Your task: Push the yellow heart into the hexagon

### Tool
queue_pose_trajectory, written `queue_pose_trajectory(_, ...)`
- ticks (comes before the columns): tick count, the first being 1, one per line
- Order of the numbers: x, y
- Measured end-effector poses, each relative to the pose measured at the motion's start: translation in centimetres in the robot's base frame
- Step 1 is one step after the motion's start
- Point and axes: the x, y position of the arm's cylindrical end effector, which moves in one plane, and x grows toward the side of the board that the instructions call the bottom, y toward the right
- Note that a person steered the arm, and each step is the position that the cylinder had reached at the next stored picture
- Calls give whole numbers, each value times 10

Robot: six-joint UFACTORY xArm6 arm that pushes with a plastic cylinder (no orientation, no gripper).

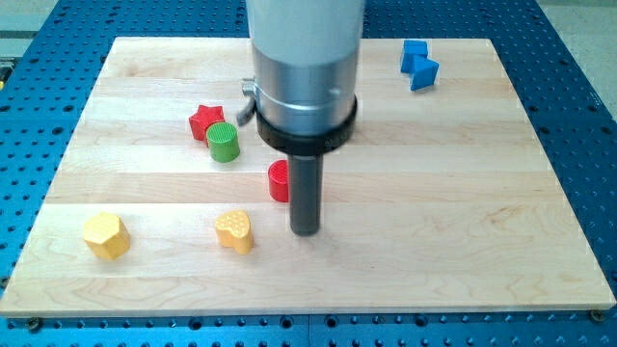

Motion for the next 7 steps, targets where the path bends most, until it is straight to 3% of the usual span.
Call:
queue_pose_trajectory(1, 14, -8)
queue_pose_trajectory(4, -6, -126)
queue_pose_trajectory(5, 39, -97)
queue_pose_trajectory(7, 34, -119)
